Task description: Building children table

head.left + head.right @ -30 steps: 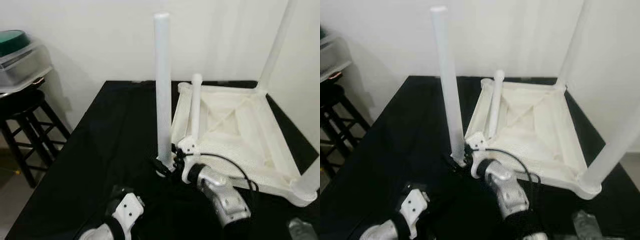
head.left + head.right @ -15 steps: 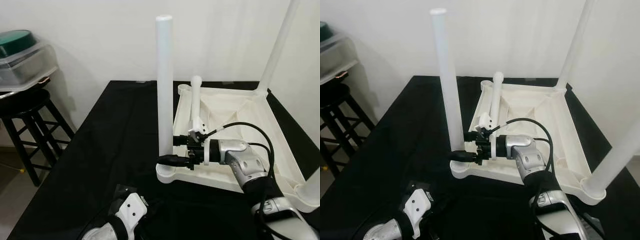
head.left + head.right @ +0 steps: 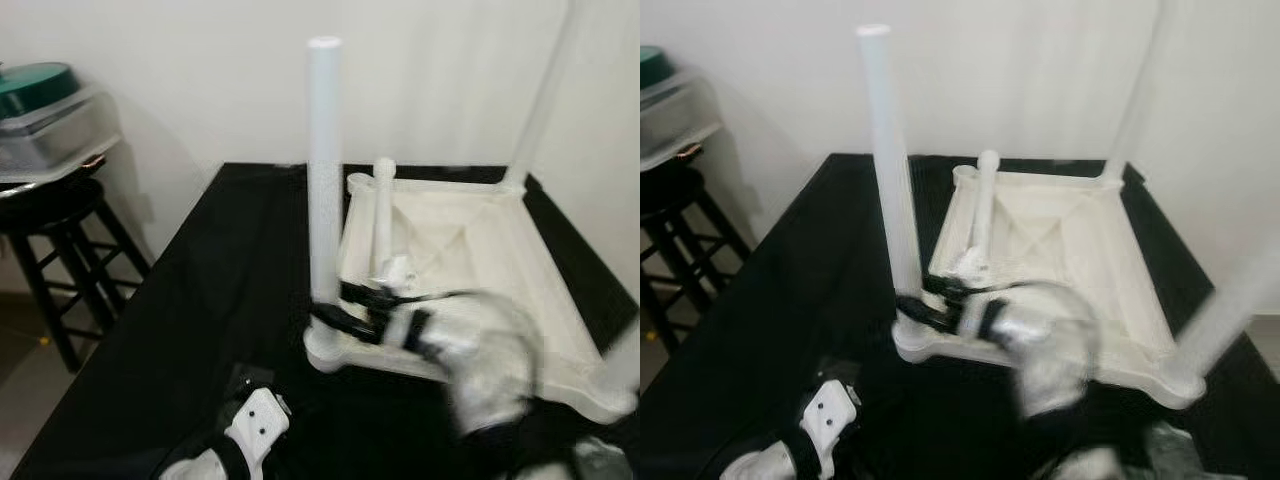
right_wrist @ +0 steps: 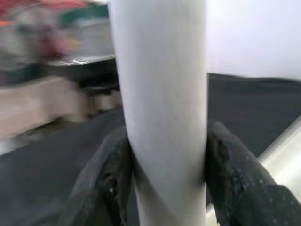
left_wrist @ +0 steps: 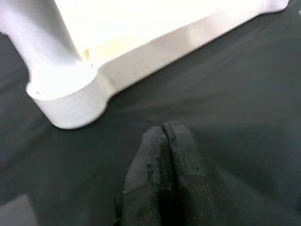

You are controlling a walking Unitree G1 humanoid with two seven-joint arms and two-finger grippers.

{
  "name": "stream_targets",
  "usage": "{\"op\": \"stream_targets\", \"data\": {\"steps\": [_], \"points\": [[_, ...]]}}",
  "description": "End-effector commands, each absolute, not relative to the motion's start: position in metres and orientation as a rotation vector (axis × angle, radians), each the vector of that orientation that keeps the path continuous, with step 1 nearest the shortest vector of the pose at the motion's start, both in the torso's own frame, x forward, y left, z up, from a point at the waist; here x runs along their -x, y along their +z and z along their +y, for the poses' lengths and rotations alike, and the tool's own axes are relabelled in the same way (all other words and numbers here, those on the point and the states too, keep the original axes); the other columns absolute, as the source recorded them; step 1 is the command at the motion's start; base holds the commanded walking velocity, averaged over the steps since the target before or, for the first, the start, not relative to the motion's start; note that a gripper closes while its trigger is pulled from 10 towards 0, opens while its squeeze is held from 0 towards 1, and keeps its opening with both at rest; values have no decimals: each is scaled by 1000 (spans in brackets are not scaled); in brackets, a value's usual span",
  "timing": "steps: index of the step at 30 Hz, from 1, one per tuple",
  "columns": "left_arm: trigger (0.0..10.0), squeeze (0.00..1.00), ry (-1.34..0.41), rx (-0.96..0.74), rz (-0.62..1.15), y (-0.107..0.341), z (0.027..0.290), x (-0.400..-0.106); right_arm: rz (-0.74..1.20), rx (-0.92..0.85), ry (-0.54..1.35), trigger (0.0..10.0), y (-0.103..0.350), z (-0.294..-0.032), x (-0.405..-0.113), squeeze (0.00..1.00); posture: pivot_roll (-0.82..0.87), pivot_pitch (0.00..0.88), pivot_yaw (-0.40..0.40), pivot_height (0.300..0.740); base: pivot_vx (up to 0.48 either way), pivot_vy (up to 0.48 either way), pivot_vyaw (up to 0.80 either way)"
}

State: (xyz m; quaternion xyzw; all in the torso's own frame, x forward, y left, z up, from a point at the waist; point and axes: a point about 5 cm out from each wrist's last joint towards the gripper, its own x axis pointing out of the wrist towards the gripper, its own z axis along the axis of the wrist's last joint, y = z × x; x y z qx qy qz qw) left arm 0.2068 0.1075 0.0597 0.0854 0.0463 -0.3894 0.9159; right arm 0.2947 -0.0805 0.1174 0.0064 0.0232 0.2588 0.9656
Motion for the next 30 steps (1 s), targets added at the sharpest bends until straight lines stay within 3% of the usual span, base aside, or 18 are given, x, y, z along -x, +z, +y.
{"op": "stream_targets", "data": {"steps": [1, 4, 8, 9, 11, 12, 19, 30], "points": [[10000, 0, -806, -191, 121, 57, 113, -206, 329, 24, 473, 0, 62, -89, -270, 0, -57, 0, 48, 740, 0, 0, 0], [10000, 0, -811, -195, 123, 57, 112, -207, 314, 22, 496, 0, 64, -89, -269, 0, -55, 0, 46, 740, 0, 0, 0], [10000, 0, -809, -199, 121, 58, 112, -209, 255, 52, 482, 0, 78, -98, -290, 0, -55, 0, 34, 740, 0, 0, 0], [10000, 0, -802, -203, 117, 58, 112, -211, 222, 32, 498, 10000, 85, -95, -296, 0, -54, 0, 32, 740, 0, 0, 0], [10000, 0, -801, -206, 117, 58, 112, -211, 207, 5, 518, 10000, 88, -93, -297, 0, -54, 0, 34, 740, 0, 0, 0], [10000, 0, -801, -209, 117, 58, 112, -212, 191, -18, 536, 10000, 93, -89, -296, 1000, -55, 0, 37, 740, 0, 0, 0], [10000, 0, -794, -229, 113, 62, 115, -217, 124, -71, 594, 10000, 112, -83, -289, 1000, -61, 0, 40, 740, 0, 0, 0], [10000, 0, -610, -250, 64, 85, 136, -238, 146, -60, 673, 10000, 98, -120, -254, 1000, -86, 0, 43, 740, 0, 0, 0]]}}
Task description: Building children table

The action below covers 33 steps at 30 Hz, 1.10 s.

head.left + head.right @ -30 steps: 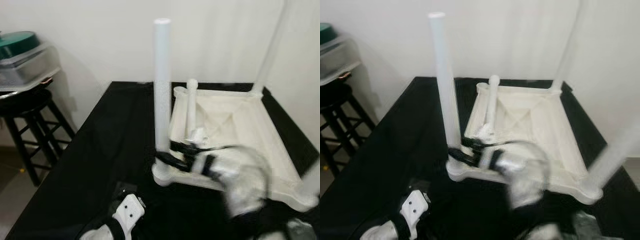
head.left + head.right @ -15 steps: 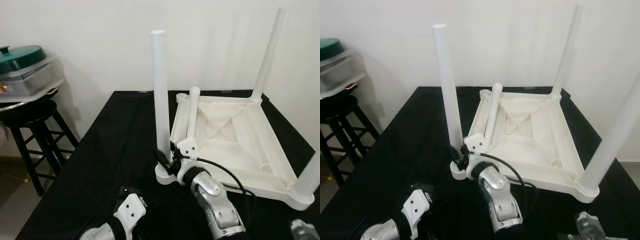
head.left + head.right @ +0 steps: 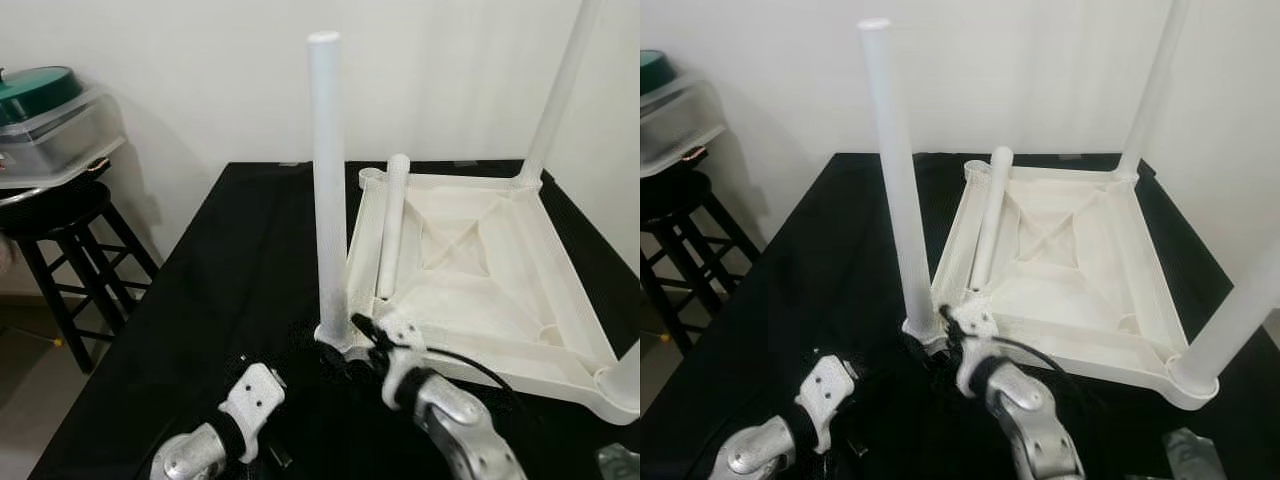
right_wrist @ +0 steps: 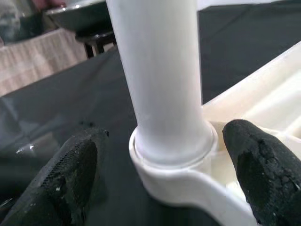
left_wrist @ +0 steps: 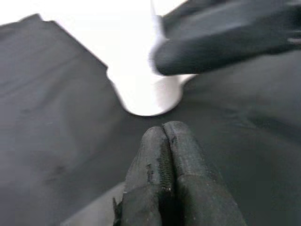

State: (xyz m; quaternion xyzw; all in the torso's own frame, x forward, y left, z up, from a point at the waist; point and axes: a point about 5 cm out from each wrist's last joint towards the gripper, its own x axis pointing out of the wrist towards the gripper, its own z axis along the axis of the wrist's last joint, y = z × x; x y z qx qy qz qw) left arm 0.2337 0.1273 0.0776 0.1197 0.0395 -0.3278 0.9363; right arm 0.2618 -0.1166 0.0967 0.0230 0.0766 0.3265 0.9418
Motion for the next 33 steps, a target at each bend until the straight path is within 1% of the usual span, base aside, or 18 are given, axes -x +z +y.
{"op": "stream_targets", "data": {"steps": [1, 2, 3, 5, 8, 9, 10, 11, 12, 13, 14, 21, 25, 33], "points": [[10000, 0, -610, -250, 64, 85, 136, -238, 146, -60, 673, 10000, 98, -120, -254, 1000, -86, 0, 43, 740, 0, 0, 0], [10000, 0, -574, -231, 51, 88, 140, -240, 158, -73, 647, 10000, 97, -125, -248, 1000, -91, 0, 48, 740, 0, 0, 0], [10000, 0, -574, -231, 51, 88, 140, -240, 158, -73, 647, 10000, 97, -125, -248, 1000, -91, 0, 48, 740, 0, 0, 0], [10000, 0, -538, -161, -5, 96, 141, -242, 167, -95, 602, 10000, 97, -131, -240, 1000, -98, 0, 50, 740, 0, 0, 0], [10000, 0, -515, -138, -11, 97, 143, -242, 167, -98, 587, 10000, 97, -134, -238, 1000, -101, 0, 55, 740, 0, 0, 0], [10000, 0, -473, -116, 2, 98, 145, -244, 170, -99, 590, 10000, 98, -135, -234, 875, -103, 0, 56, 740, 0, 0, 0], [10000, 0, -473, -116, 2, 98, 145, -244, 170, -99, 590, 10000, 98, -135, -234, 875, -103, 0, 56, 740, 0, 0, 0], [10000, 0, -445, -108, 12, 98, 147, -245, 171, -88, 595, 10000, 99, -136, -232, 482, -107, 0, 57, 740, 0, 0, 0], [10000, 0, -445, -108, 12, 98, 147, -245, 171, -88, 595, 10000, 99, -136, -232, 482, -107, 0, 57, 740, 0, 0, 0], [10000, 0, -424, -101, 19, 99, 148, -246, 172, -84, 598, 10000, 100, -138, -230, 0, -106, 0, 56, 740, 0, 0, 0], [10000, 0, -414, -68, 45, 97, 149, -246, 171, -73, 627, 10000, 102, -139, -227, 0, -107, 0, 55, 740, 0, 0, 0], [10000, 0, -423, -6, 65, 95, 146, -246, 172, -67, 700, 10000, 104, -138, -222, 0, -110, 0, 50, 740, 0, 0, 0], [10000, 0, -442, 5, 76, 94, 143, -248, 183, -66, 752, 10000, 103, -137, -220, 0, -110, 0, 48, 740, 0, 0, 0], [10000, 0, -457, 23, 89, 94, 141, -247, 197, -60, 791, 10000, 103, -136, -217, 0, -105, 0, 46, 740, 0, 0, 0]]}}
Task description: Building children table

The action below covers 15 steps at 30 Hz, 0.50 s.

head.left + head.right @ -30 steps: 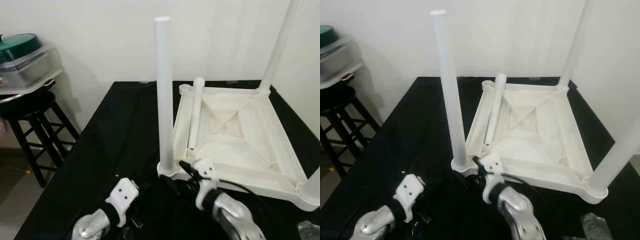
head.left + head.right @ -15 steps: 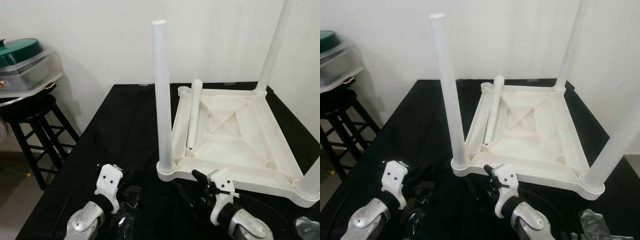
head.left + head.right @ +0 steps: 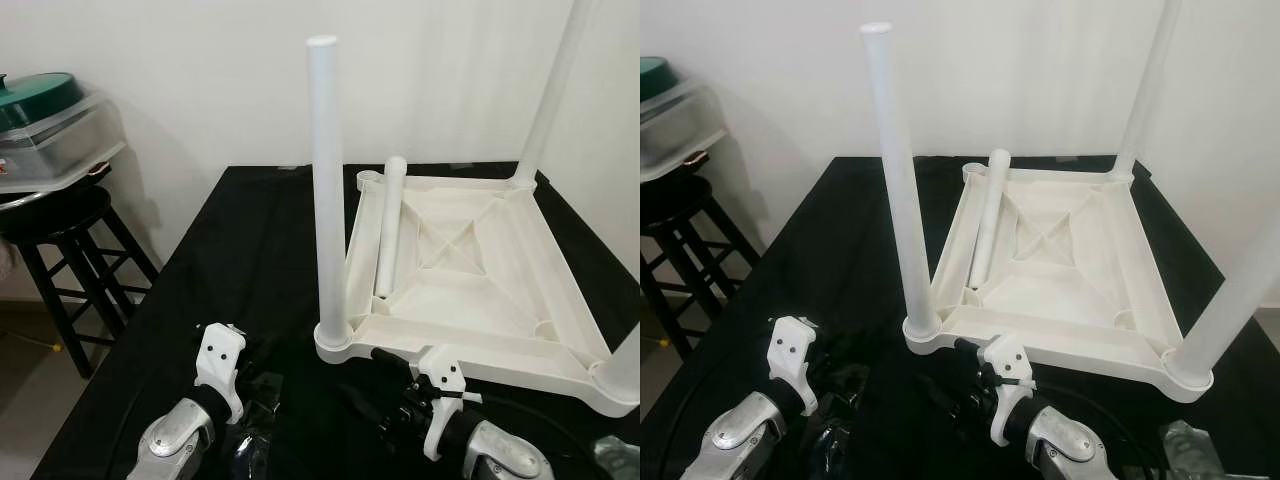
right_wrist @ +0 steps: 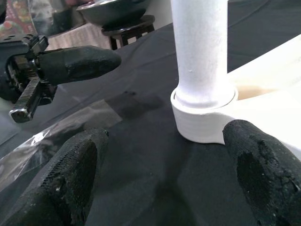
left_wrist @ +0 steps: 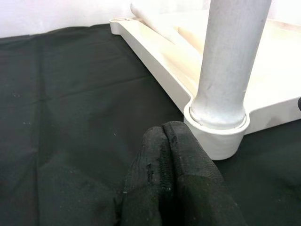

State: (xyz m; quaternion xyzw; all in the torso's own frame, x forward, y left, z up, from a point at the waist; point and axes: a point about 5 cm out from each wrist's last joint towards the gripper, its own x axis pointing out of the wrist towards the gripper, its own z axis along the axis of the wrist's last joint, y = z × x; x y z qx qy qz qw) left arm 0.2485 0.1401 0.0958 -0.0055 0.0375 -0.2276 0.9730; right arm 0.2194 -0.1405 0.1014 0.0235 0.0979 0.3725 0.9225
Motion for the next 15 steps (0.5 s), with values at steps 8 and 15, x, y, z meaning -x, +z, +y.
{"op": "stream_targets", "data": {"steps": [8, 15], "points": [[10000, 0, -408, 14, 103, 93, 144, -251, 210, -49, 818, 10000, 100, -134, -218, 0, -98, 0, 48, 740, 0, 0, 0], [10000, 0, -392, -6, 114, 92, 145, -253, 214, -48, 828, 10000, 98, -131, -218, 0, -96, 0, 52, 740, 0, 0, 0]]}}
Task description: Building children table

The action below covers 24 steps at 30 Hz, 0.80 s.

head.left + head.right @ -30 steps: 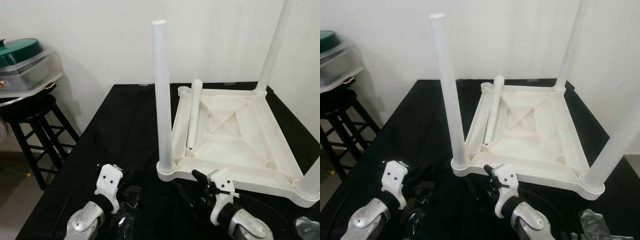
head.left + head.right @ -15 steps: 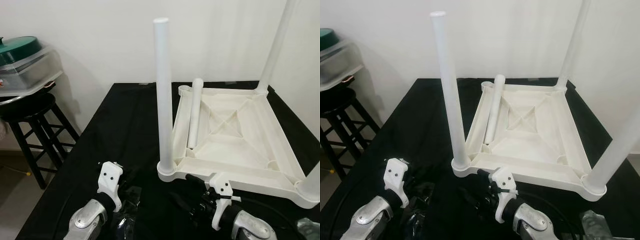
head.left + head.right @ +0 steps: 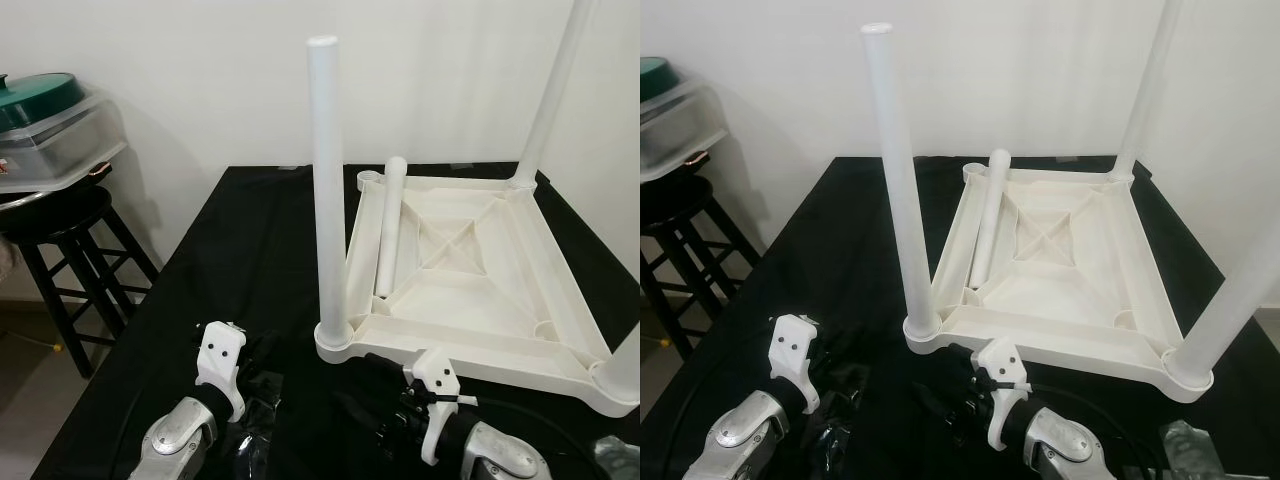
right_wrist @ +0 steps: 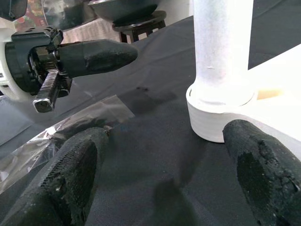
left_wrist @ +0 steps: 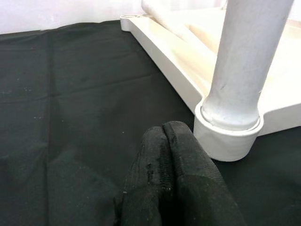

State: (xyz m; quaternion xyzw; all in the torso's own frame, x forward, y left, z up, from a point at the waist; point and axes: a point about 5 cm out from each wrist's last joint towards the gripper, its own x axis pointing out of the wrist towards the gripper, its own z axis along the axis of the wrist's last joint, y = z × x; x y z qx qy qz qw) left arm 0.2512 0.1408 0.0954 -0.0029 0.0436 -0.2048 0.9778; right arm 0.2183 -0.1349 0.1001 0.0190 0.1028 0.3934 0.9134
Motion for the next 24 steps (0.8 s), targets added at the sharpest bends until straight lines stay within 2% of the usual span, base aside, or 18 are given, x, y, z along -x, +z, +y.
{"op": "stream_targets", "data": {"steps": [1, 9, 15, 24], "points": [[10000, 0, -392, -6, 114, 92, 145, -253, 214, -48, 828, 10000, 98, -131, -218, 0, -96, 0, 52, 740, 0, 0, 0], [10000, 0, -395, -20, 123, 91, 145, -255, 213, -46, 826, 10000, 97, -129, -221, 0, -88, 0, 58, 740, 0, 0, 0], [10000, 0, -395, -31, 145, 89, 145, -256, 212, -41, 826, 10000, 97, -129, -223, 0, -88, 0, 56, 740, -380, 0, 0], [10000, 0, -469, -34, 94, 93, 142, -254, 203, -35, 827, 10000, 98, -130, -221, 0, -90, 0, 60, 740, 0, 0, 0]]}}
